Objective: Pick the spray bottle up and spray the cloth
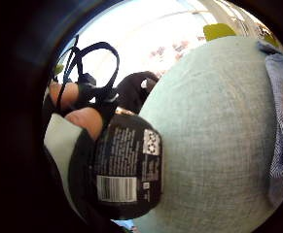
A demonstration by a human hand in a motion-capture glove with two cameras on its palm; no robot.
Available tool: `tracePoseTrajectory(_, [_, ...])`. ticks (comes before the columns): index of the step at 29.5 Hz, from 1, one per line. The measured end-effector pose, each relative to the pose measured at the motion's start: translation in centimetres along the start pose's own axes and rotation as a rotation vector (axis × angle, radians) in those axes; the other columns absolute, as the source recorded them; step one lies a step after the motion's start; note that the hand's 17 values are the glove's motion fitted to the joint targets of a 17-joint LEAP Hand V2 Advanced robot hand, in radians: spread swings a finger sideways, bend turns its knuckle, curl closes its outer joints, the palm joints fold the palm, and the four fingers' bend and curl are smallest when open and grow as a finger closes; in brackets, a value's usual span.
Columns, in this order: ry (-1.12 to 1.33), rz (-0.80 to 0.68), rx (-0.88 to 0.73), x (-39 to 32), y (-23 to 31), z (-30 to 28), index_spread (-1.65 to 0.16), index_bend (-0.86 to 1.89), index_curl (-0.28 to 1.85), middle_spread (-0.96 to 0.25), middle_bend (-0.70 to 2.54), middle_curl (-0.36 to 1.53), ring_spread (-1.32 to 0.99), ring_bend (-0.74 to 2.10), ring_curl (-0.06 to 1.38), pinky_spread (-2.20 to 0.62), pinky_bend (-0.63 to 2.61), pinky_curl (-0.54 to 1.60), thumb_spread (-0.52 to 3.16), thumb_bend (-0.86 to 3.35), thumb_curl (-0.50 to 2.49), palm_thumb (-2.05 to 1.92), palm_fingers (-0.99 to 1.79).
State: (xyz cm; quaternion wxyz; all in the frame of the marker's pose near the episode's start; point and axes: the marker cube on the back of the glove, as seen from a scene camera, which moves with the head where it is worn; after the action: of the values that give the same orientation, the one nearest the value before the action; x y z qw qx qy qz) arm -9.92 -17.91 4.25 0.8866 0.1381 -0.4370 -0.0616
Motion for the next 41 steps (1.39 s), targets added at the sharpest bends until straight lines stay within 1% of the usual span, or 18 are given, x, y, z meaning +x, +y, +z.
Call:
tracePoseTrajectory(5, [-0.018,0.012,-0.013,-0.1,0.4,-0.1,-0.24,0.17,0.45,-0.11,0.31,0.45,-0.08,0.37,0.36,0.17,0.16,0.31,1.14,-0.03,0.46,0.78,1.07])
tracePoseTrajectory(9, [-0.009,0.005,-0.002,-0.6,0.9,-1.4,-0.25,0.11,0.43,-0.11,0.31,0.45,-0.08,0.38,0.36,0.18,0.17,0.31,1.16,-0.03,0.44,0.75,1.00])
tracePoseTrajectory(16, [0.125,0.006,0.006,-1.2,4.4,-6.9,-0.28,0.02,0.34,-0.10,0.32,0.45,-0.09,0.42,0.38,0.16,0.22,0.33,1.17,-0.02,0.42,0.74,0.90])
tracePoseTrajectory(23, [0.281,0.047,0.024,-1.4,10.4,-14.2,-0.29,0.08,0.30,-0.10,0.33,0.45,-0.08,0.41,0.38,0.17,0.22,0.34,1.17,-0.02,0.41,0.73,0.86])
tracePoseTrajectory(30, [0.354,0.111,0.112,-1.6,18.6,-20.5,-0.30,0.10,0.28,-0.09,0.33,0.45,-0.07,0.40,0.37,0.18,0.21,0.34,1.17,-0.02,0.40,0.73,0.85])
tracePoseTrajectory(35, [0.441,0.138,0.143,-2.2,24.9,-23.1,-0.30,0.11,0.28,-0.09,0.32,0.45,-0.07,0.39,0.37,0.19,0.21,0.34,1.17,-0.02,0.39,0.73,0.84])
tracePoseTrajectory(41, [0.485,0.153,0.155,-2.7,28.5,-24.5,-0.30,0.13,0.28,-0.09,0.32,0.44,-0.05,0.37,0.36,0.20,0.19,0.34,1.16,-0.02,0.39,0.73,0.84])
